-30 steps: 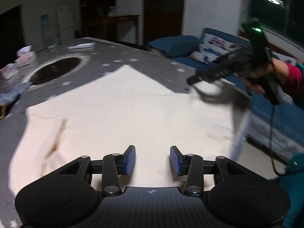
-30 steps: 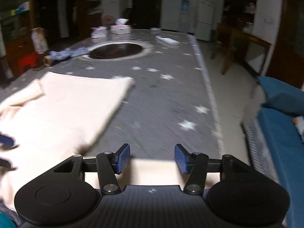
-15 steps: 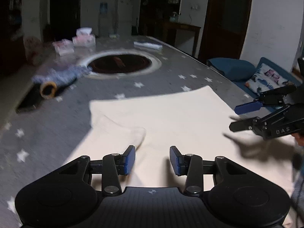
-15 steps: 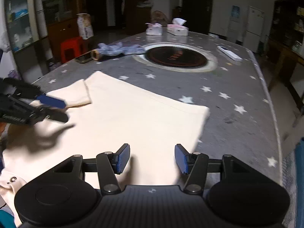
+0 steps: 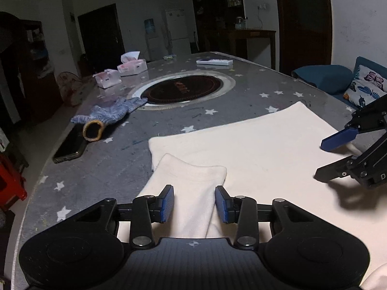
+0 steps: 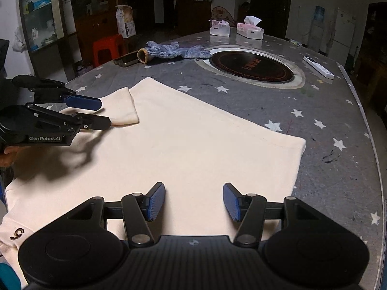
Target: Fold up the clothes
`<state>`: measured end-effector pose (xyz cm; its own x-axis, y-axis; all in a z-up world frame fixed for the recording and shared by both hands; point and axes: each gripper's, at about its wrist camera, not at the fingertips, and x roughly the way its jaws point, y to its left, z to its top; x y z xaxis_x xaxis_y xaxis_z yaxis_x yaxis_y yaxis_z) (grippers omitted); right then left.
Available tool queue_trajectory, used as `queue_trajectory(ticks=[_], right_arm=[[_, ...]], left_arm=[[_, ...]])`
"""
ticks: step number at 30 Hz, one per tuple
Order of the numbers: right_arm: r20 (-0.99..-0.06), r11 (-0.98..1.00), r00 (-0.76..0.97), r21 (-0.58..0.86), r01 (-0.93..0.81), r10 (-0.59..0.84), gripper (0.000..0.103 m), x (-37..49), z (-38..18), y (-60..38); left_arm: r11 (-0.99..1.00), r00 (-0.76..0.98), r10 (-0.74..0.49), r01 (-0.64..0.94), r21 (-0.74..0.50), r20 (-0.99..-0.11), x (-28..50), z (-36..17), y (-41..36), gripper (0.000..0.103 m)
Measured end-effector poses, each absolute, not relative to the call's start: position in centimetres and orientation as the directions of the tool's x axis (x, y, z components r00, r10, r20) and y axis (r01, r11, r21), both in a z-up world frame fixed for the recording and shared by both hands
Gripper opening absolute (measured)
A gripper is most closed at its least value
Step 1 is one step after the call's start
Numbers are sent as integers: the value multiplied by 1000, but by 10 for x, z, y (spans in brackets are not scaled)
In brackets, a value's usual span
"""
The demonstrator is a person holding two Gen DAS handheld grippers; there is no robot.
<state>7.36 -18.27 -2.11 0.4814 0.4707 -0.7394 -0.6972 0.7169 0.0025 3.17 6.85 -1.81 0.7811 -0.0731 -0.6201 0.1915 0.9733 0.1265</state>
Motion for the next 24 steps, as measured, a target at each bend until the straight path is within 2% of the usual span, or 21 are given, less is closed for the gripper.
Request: queue_trajectory(ticks=[1, 3, 4, 11, 14, 16, 18, 24], right_arm=[[-739, 718, 482, 4, -696, 471, 55, 74, -21, -182], [-739, 719, 484, 2, -695, 469, 56, 73, -21, -182], [-739, 719, 485, -1, -695, 468, 56, 73, -21, -181], [-742, 722, 486, -4, -692, 461, 57, 72, -21, -181], [-743, 724, 487, -5, -690, 458, 57, 72, -21, -180], [-745, 725, 487, -7, -689, 456, 57, 71, -20, -179], [-746, 726, 488, -9, -688, 454, 57, 71, -21, -178], [-748, 727, 490, -15, -687, 448, 58, 71, -21, -178]], left_arm=[[972, 777, -83, 200, 120, -624, 33, -19, 68, 32], [969, 770, -105, 222, 110, -630, 35, -21, 66, 16], [967, 772, -111, 228, 110, -626, 35, -21, 65, 13], [963, 761, -146, 256, 85, -633, 32, -20, 65, 16], [962, 757, -150, 260, 82, -636, 32, -22, 66, 13], [966, 762, -150, 249, 71, -630, 31, -20, 70, 7], [981, 787, -113, 185, 58, -607, 18, -12, 88, 4], [1000, 841, 12, -9, 9, -541, -20, 10, 144, 3]])
